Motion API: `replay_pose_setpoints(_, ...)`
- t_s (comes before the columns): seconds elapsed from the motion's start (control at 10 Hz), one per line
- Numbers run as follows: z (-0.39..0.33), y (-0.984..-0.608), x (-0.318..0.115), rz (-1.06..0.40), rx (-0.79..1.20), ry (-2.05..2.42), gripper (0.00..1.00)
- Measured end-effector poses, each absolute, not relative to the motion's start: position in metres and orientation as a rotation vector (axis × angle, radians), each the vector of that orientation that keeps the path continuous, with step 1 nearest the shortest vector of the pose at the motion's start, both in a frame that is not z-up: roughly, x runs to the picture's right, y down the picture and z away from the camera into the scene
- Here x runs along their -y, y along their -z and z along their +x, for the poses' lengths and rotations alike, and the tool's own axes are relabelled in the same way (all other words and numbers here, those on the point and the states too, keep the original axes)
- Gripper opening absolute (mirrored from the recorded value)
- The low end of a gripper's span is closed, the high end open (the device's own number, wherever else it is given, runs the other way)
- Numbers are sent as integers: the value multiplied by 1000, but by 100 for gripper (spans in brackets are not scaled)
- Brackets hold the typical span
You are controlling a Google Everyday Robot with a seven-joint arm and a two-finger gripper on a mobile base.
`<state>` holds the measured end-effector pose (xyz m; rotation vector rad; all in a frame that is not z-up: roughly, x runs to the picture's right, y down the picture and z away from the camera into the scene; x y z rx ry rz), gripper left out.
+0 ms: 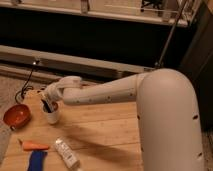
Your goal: Place the eraser in the ceramic cup
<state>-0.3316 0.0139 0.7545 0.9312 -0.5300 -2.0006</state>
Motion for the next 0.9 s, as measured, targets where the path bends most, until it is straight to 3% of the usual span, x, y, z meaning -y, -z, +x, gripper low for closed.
replay_pose_setpoints(0.2,-329,-755,-28,927,532,2005,79)
replay_pose_setpoints(0.9,-323,-758,-52,874,533,2007,80)
